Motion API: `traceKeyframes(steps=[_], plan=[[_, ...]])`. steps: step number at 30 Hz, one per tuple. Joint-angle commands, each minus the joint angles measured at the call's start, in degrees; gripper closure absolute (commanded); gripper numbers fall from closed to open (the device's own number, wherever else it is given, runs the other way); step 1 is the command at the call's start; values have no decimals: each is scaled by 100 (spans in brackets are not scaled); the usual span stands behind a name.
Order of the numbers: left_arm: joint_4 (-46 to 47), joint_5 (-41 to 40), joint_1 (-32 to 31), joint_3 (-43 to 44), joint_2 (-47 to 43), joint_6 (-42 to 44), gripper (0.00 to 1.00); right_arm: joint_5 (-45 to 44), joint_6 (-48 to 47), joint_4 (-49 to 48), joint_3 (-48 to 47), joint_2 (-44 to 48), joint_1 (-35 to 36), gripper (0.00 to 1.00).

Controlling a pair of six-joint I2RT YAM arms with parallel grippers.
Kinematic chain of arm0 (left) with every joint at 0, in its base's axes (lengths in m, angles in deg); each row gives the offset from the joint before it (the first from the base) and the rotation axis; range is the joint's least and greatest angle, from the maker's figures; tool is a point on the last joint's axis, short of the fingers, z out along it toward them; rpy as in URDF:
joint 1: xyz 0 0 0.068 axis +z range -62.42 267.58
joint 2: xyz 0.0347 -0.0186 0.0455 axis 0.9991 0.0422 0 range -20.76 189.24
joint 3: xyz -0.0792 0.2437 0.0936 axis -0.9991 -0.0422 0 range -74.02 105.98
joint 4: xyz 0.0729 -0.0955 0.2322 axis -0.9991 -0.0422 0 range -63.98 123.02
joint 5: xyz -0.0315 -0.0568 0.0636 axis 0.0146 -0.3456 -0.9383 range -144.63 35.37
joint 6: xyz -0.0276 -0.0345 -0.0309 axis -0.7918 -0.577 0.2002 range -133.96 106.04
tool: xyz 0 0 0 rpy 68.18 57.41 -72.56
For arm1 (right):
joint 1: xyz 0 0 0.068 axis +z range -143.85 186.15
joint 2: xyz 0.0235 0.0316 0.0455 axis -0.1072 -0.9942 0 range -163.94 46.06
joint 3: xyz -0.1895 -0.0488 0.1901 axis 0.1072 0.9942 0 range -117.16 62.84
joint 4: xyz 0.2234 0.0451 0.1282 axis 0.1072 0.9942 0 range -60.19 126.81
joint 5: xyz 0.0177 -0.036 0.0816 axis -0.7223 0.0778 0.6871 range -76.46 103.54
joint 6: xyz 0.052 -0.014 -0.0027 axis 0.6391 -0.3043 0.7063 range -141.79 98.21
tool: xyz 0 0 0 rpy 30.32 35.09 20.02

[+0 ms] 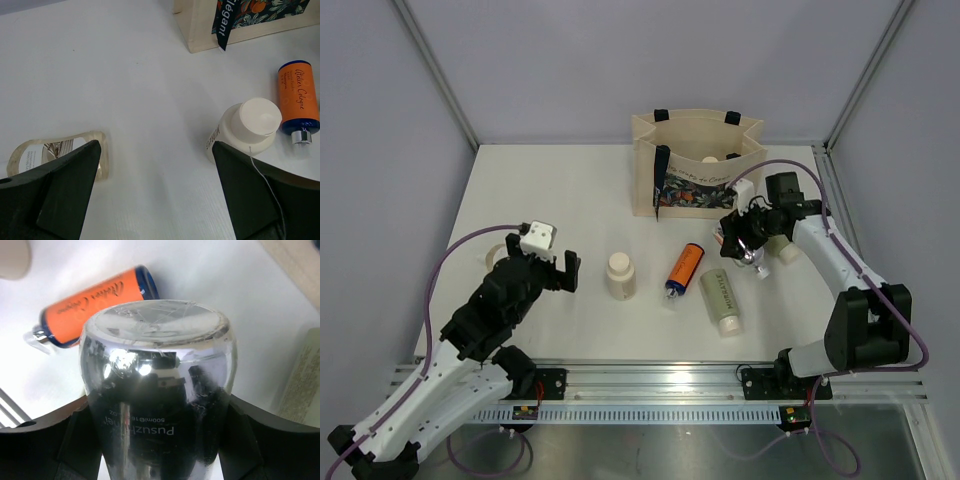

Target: Place the personal care products into the canvas bag

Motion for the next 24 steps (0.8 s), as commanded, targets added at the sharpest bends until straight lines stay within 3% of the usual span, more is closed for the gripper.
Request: traceKeyframes(steps=[1,11,14,21,24], plan=[[363,341,12,-60,-220,-164,1,789,37,-110,-938,535,5,100],[381,606,12,-104,-256,-296,1,966,739,-267,-3828,-245,84,100],[372,650,12,-87,-159,-314,1,580,1204,-557,-5249,-1253,119,100],[346,913,12,-25,17,-252,1,-527,1935,-1436,-7448,-3266,470,100],[310,949,12,-16,26,-278,1,-897,1629,-1987,-7646,-3796,690,100]])
